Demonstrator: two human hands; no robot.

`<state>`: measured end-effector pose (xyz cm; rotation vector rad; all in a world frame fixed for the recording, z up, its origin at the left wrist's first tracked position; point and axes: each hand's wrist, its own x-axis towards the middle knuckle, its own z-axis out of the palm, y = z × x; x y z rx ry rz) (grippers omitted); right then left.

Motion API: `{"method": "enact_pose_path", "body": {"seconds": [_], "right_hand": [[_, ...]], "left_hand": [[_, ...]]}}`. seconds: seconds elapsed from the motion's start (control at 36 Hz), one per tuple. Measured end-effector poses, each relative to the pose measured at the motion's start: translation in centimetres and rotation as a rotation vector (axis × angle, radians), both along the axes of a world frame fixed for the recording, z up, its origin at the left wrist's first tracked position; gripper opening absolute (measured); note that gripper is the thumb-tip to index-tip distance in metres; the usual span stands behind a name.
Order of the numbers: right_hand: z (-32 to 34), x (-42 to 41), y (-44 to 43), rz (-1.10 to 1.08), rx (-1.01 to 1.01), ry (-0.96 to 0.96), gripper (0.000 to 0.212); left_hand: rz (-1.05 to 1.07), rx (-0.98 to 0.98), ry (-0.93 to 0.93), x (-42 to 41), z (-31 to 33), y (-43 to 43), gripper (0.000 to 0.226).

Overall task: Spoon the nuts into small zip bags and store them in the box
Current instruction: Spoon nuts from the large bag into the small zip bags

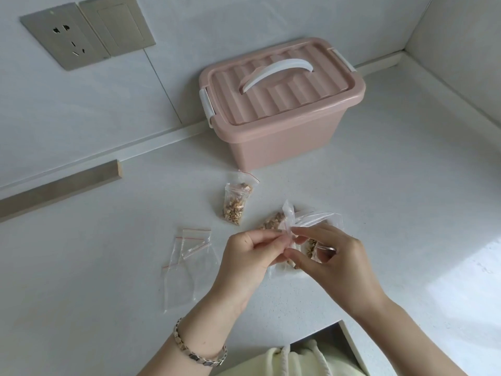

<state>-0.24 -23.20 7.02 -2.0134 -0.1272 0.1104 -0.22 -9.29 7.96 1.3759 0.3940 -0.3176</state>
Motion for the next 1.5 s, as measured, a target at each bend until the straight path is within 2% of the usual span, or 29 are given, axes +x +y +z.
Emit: {"method": "enact_pose_path", "body": {"seconds": [0.11, 0.31, 0.58, 0.72, 0.81, 0.89, 1.0, 1.14, 1.19, 1.25, 1.28, 1.33, 1.36, 1.42, 1.5], "right_hand": [[0.1, 0.0, -0.3, -0.007, -0.001, 0.067, 0.023], [0.5, -0.1, -0.6, 0.085, -0.051, 0.060, 0.018], [0.0, 0.1, -0.7, 0.028, 0.035, 0.146, 0.019], [0.8, 0.1, -1.1, 0.043, 0.276, 0.273, 0.028], [0.8, 0.2, -1.0, 0.003, 0.296, 0.329, 0.017], [0.0, 0.1, -0.8, -0.074, 0.159, 0.265, 0.016], [-1.1, -0.2, -0.7, -0.114, -0.191, 0.015, 0.014], [-1.2, -0.1, -0.2, -0.166, -0.311, -0.088, 0.012], [-1.0, -0.1, -0.1, -0.173, -0.280, -0.069, 0.013], [-0.5, 0.1, -0.3, -0.164, -0.177, -0.012, 0.016], [-0.2, 0.2, -0.4, -0.155, -0.119, 0.034, 0.018], [0.3, 0.2, -0.6, -0.136, -0.025, 0.123, 0.019], [0.5, 0.2, -0.6, -0.130, 0.005, 0.156, 0.019], [0.9, 0.1, -0.5, -0.111, 0.043, 0.202, 0.020], [1.6, 0.3, -0.5, -0.063, 0.117, 0.268, 0.017]], "left_hand": [[-0.079, 0.158, -0.010, 0.0, -0.2, -0.1, 0.018], [-0.157, 0.182, 0.001, -0.1, -0.5, 0.1, 0.005], [-0.375, 0.372, -0.158, -0.1, -0.7, 0.3, 0.024], [-0.425, 0.142, -0.087, -0.3, -0.7, 0.9, 0.021], [-0.388, 0.062, -0.027, -0.2, -0.6, 0.9, 0.019], [-0.275, 0.254, -0.043, -0.3, -0.9, 0.6, 0.024], [-0.209, 0.773, -0.139, -0.9, -1.3, 0.0, 0.029], [-0.276, 1.218, -0.197, -1.0, -1.0, -0.2, 0.035], [-0.270, 1.150, -0.338, -0.9, -1.4, 0.0, 0.026], [-0.271, 0.954, -0.501, -0.6, -1.7, 0.6, 0.013], [-0.289, 0.840, -0.566, -0.4, -1.7, 0.9, 0.017], [-0.362, 0.673, -0.677, -0.4, -2.1, 1.5, 0.043], [-0.402, 0.650, -0.697, -0.4, -2.1, 1.7, 0.058], [-0.445, 0.684, -0.709, -0.4, -2.4, 1.9, 0.082], [-0.421, 0.807, -0.771, -0.5, -3.0, 1.8, 0.086]]}}
